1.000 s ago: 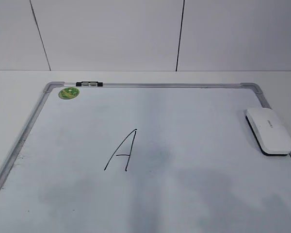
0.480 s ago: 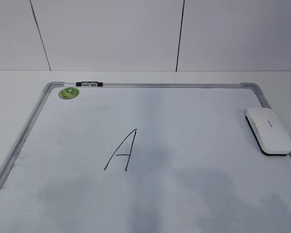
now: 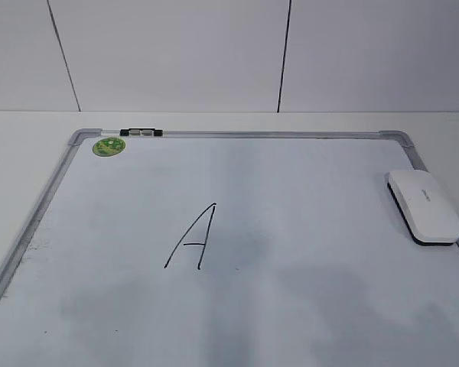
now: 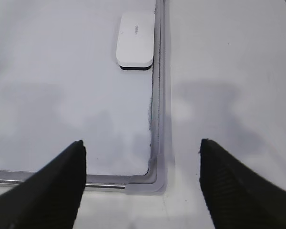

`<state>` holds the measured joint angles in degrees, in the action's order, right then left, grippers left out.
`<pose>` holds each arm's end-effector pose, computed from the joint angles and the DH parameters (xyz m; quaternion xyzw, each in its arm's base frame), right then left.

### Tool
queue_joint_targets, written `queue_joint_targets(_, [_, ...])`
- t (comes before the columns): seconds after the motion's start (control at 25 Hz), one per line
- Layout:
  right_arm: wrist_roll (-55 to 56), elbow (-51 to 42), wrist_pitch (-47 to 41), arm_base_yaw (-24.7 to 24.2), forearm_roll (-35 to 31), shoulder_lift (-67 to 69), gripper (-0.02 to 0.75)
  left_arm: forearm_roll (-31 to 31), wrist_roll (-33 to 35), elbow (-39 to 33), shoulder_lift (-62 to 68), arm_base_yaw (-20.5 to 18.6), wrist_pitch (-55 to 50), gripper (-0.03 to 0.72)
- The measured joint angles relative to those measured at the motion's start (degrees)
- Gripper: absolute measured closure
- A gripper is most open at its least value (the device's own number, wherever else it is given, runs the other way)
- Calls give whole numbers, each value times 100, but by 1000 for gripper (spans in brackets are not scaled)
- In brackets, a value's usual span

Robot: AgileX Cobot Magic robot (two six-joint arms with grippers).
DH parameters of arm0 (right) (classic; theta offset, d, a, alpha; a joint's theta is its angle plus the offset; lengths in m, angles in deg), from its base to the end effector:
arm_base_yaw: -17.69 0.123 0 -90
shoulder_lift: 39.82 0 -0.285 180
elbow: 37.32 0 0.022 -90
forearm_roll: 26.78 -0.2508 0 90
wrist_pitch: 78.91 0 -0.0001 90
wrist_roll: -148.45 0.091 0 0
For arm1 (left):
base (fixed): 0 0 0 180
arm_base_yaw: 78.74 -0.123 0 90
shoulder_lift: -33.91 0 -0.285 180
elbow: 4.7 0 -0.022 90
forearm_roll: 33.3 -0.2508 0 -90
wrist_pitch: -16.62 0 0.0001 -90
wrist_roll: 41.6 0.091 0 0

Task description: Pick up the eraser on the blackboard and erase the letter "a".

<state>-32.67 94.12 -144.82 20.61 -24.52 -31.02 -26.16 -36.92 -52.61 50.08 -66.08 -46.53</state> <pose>-0.0061 -0.0036 0.2704 -0.0295 0.8793 -0.0122 0.4752 0.0118 -0.0130 0.2772 0.1343 0.8839 -0.0930 0.4381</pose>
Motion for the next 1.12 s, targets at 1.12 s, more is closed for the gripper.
queue_joint_targets(1.12, [-4,0,0,-11,0,-205,146,27,0,-12,-777,-606,-46,453])
